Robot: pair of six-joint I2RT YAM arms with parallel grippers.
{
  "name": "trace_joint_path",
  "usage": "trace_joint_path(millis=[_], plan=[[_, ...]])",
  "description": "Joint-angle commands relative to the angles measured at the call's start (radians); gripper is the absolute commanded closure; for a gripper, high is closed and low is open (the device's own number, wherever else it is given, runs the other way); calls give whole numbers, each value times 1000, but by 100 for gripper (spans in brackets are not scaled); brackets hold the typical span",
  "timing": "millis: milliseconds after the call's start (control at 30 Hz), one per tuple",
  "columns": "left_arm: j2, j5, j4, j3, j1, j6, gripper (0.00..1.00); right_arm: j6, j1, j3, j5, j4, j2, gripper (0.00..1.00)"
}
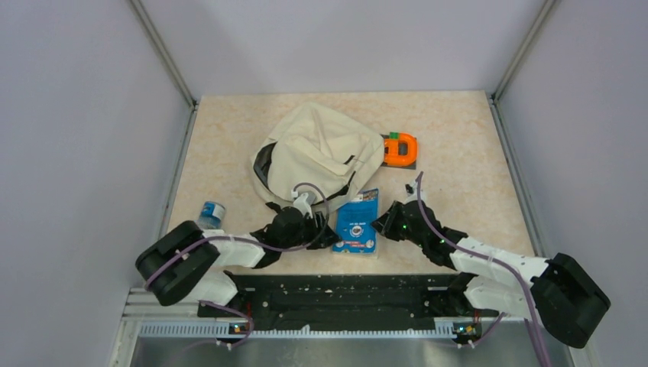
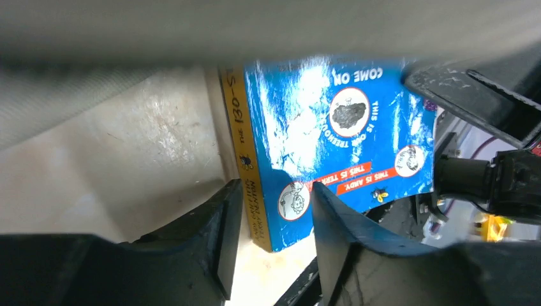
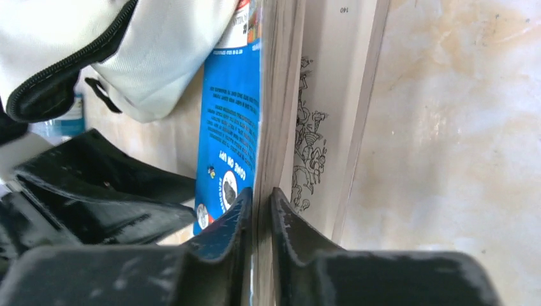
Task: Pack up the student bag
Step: Pick up the book from the center of the board.
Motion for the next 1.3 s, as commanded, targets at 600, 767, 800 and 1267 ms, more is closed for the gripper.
trace_joint_path(millis=[600, 767, 800, 1267], plan=[[-614, -5, -402, 202, -3, 151, 18, -253, 18, 209, 63, -227, -620, 100], [-549, 60, -268, 207, -2, 106, 17, -290, 18, 229, -54, -79, -630, 100], [-547, 65, -243, 207, -1, 102, 17, -295, 18, 233, -84, -51, -622, 100], [-600, 141, -16, 170, 9, 59, 17, -327, 17, 275, -425, 215, -501, 100]])
